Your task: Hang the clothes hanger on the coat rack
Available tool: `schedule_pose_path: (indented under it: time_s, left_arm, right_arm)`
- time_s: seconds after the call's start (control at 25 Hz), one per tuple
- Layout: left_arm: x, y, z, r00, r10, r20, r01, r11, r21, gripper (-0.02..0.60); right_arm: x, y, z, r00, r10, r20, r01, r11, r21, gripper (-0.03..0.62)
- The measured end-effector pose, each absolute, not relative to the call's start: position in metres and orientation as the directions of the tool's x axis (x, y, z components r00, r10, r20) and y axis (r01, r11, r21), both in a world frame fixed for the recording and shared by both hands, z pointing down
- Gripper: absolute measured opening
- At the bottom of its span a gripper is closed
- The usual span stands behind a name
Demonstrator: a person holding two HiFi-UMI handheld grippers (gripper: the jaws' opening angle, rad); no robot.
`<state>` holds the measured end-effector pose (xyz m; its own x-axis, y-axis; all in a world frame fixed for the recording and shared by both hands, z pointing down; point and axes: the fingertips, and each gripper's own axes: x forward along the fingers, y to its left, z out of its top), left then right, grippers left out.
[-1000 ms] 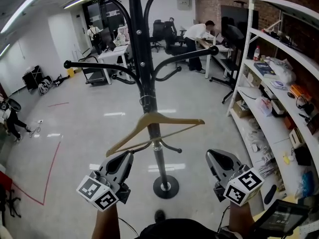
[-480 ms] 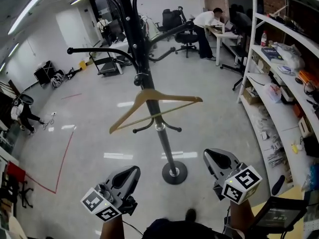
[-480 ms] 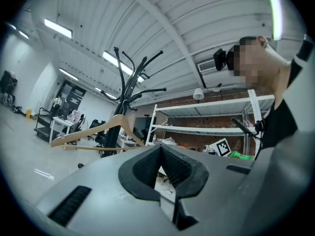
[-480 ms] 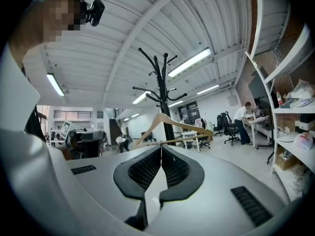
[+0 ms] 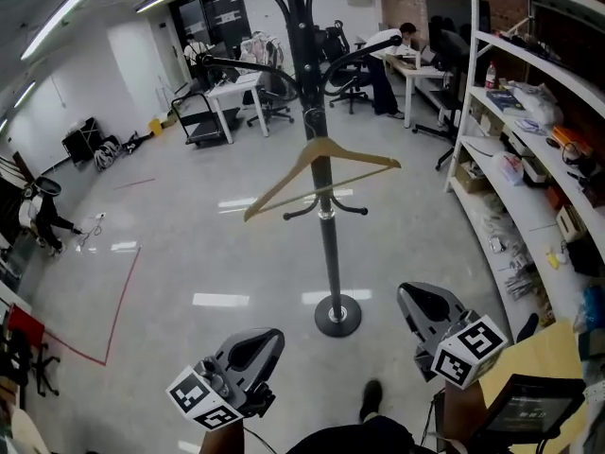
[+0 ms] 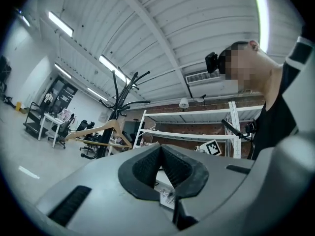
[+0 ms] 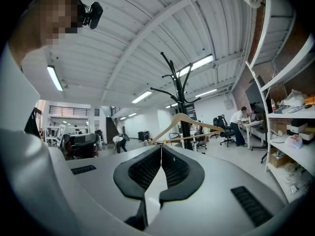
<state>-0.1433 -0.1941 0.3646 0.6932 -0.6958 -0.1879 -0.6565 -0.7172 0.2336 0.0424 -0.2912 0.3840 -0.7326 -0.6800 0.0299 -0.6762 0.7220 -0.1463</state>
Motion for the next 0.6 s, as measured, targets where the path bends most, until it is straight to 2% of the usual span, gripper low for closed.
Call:
schedule_pose_path:
  time_s: [0.16,0.36,0.6]
  left_arm:
    - [-0.142,-0.153,0.378,0.717,-0.671,-0.188,-0.624,-0.738,0.258,0.000]
    - [-0.126,-0.094,0.381,0.790,-0.577,-0.206,-0.498,-0.801,0.333,0.000]
    - [-0.086,-0.034,0.372,0.853,-0.490,-0.180,-0.441,-0.861,0.253,0.000]
  right_arm:
    - [0.045,-0.243,0.397,-0.690,-0.719,0.081,-0.723,0.680,-0.118,0.006]
    - [0.043,-0.180,0.396,-0.680,-0.726,0.107,-0.733,0.668,-0.125,0.006]
    - [0.057,-0.132,0.382,-0.676,-0.732,0.089,-0.737,0.670,-0.091,0.006]
